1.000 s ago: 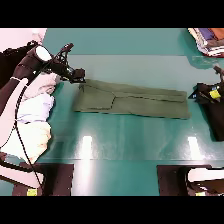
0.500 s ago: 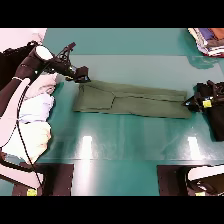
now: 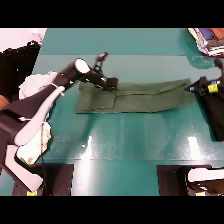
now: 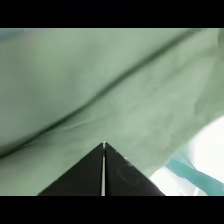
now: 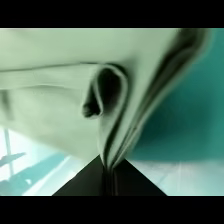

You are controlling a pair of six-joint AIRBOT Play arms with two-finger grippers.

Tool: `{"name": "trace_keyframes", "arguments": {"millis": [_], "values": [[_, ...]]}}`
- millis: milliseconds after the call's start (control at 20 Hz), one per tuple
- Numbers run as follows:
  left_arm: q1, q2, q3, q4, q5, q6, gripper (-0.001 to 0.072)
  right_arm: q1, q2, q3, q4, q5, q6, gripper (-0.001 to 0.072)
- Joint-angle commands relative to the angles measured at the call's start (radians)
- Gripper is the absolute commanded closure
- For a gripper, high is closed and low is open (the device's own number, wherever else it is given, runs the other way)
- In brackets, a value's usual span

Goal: Fold the shirts.

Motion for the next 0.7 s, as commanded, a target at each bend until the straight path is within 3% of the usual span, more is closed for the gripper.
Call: {"name": "trace_keyframes", "arguments": {"millis": [0,300,650], "values": [[-0.101,-0.132,0.117,-0.043,0.001,-0.003,0.0683,0.090,0.079,0.108,0.100,0.037,0.063,0.0697],[-0.151,-0.274,0.286,-0.044,-0.055,-0.072,0.0683,0.346,0.089,0.295,0.150,0.002,0.122,0.0697],[-0.148,-0.279,0.322,-0.005,-0.084,-0.068,0.0682,0.502,0.089,0.385,0.150,-0.081,0.129,0.0697]]}}
